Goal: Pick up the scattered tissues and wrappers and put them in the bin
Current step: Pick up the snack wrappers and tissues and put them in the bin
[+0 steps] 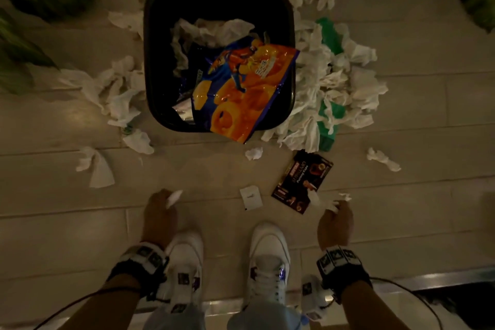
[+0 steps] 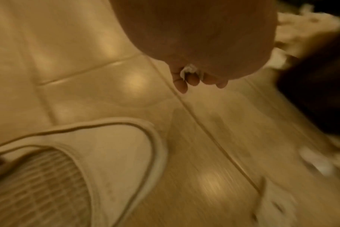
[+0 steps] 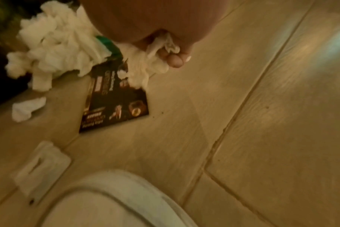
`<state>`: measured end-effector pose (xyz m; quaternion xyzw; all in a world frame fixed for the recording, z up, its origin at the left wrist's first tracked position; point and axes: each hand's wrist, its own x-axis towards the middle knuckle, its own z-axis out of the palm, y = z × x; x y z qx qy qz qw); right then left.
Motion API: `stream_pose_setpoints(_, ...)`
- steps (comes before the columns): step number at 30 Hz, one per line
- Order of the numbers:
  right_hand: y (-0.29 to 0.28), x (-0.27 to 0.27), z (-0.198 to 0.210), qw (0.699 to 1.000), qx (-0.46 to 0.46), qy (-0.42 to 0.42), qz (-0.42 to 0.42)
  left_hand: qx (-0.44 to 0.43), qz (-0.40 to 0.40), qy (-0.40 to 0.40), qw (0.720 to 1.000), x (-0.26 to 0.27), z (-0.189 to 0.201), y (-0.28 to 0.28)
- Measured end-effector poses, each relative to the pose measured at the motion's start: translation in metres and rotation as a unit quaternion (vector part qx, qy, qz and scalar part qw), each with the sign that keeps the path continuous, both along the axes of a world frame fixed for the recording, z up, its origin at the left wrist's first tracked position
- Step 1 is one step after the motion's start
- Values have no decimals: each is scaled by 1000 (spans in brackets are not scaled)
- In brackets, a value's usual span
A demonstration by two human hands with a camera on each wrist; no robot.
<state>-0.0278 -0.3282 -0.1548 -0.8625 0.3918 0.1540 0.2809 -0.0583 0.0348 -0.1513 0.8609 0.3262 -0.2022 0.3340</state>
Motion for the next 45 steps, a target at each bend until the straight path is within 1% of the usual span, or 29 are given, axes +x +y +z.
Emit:
stream_pose_setpoints(1,0,4,4,1000,-6,-3,-28,-40,-54,-5,998,9,0,-15)
stream_pose_setpoints(3,0,19,4,997,-4,11,-74,-124,-157,24,979,26,-1,-45)
stream_pose_setpoints(4,2,28,3,996,4,23,-85,-133,-220,32,966,35,-5,-61)
stream_pose_setpoints(6,10,44,-5,995,33,59,-78,-92,-359,58,927,51,-16,-90)
stream_pose_setpoints(7,15,50,-12,994,50,76,-61,-72,-403,88,908,57,-23,-102)
stream_pose_setpoints(8,19,56,-19,993,71,79,-54,-58,-426,116,895,63,-30,-112)
stream_pose_setpoints(9,23,63,-24,991,86,80,-60,-46,-435,139,888,68,-34,-120)
stream_pose_setpoints(12,30,77,-37,984,71,112,-119,8,-451,135,882,75,-40,-130)
stream_pose_setpoints(15,31,78,-44,976,58,161,-131,7,-489,162,857,78,-36,-128)
stream_pose_setpoints(17,31,78,-45,976,59,157,-136,-13,-499,185,847,81,-31,-121)
stream_pose_setpoints(18,31,78,-40,976,58,172,-122,-35,-488,190,851,82,-29,-116)
stream_pose_setpoints(20,27,76,-32,973,87,194,-86,-96,-443,194,870,78,-23,-103)
stream_pose_setpoints(22,28,71,-19,979,106,157,-79,-145,-387,171,895,75,-10,-88)
stream_pose_setpoints(24,29,68,-1,986,106,115,-58,-178,-334,121,918,73,9,-73)
stream_pose_setpoints(26,31,63,20,987,131,74,-62,-189,-294,81,933,72,35,-59)
stream_pose_setpoints(28,37,58,48,982,168,32,-81,-202,-251,63,944,70,61,-45)
stream_pose_setpoints(29,37,56,60,981,172,22,-84,-212,-221,51,951,68,75,-39)
stream_pose_setpoints(31,39,54,88,983,172,1,-64,-230,-153,23,961,67,103,-29)
stream_pose_setpoints(33,45,65,133,983,171,-53,-49,-234,-80,-17,969,73,136,-26)
stream_pose_setpoints(35,53,80,181,971,208,-117,-26,-221,-25,-92,971,83,169,-26)
stream_pose_setpoints(36,60,90,207,964,220,-148,-4,-210,-3,-129,969,91,184,-26)
stream_pose_setpoints(38,72,112,247,946,242,-201,71,-206,38,-187,960,113,213,-27)
stream_pose_setpoints(41,94,155,282,917,245,-250,190,-173,57,-253,950,155,239,-33)
stream_pose_setpoints(43,116,185,293,895,241,-255,276,-169,77,-257,949,183,240,-36)
stream_pose_setpoints(45,140,214,296,869,232,-240,366,-177,108,-227,952,209,233,-38)
